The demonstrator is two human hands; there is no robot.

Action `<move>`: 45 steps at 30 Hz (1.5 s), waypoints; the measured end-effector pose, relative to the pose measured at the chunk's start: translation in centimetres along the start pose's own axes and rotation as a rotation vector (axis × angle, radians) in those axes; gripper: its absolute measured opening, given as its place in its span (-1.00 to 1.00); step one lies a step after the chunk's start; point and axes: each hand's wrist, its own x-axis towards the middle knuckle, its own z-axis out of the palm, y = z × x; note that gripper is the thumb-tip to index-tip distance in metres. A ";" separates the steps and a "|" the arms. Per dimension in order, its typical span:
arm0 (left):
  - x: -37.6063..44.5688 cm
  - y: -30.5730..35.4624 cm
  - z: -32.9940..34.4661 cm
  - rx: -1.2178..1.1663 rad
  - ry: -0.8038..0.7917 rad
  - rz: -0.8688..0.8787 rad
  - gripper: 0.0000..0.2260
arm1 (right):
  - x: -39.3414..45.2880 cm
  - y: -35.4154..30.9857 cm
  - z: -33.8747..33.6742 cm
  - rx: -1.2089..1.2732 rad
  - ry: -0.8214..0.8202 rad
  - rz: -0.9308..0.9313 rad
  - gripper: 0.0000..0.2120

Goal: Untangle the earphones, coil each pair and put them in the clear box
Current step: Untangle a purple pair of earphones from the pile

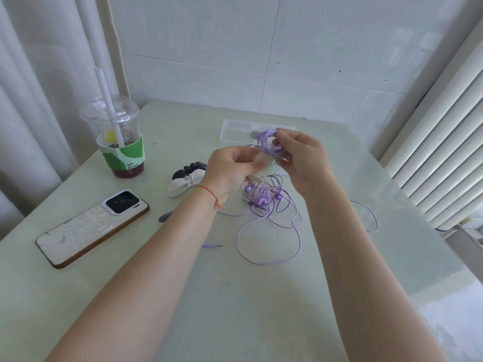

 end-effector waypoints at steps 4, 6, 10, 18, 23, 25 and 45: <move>0.4 -0.1 -0.7 0.010 0.000 0.013 -0.78 | 0.3 0.3 -0.2 -0.222 -0.039 -0.070 -0.90; 0.5 -0.1 -1.0 0.017 -0.024 0.015 -0.81 | 0.4 0.3 -0.4 -0.300 -0.050 -0.104 -0.91; 0.5 -0.2 -1.3 0.022 -0.069 0.005 -0.77 | 0.5 0.3 -0.5 -0.434 -0.065 -0.196 -0.91; 0.4 -0.2 -1.5 0.035 -0.120 0.003 -0.73 | 0.8 0.6 -0.5 -0.571 -0.071 -0.342 -0.84; 0.4 -0.2 -1.5 -0.014 -0.164 0.006 -0.78 | 0.8 0.6 -0.9 -0.547 -0.096 -0.314 -0.88; 0.4 -0.2 -1.5 -0.026 -0.174 0.017 -0.72 | 0.7 0.5 -1.0 -0.532 -0.125 -0.285 -0.92; -0.2 0.8 -1.5 -0.054 -0.248 0.129 -0.60 | 0.3 0.5 -0.8 -0.266 -0.264 -0.163 -0.79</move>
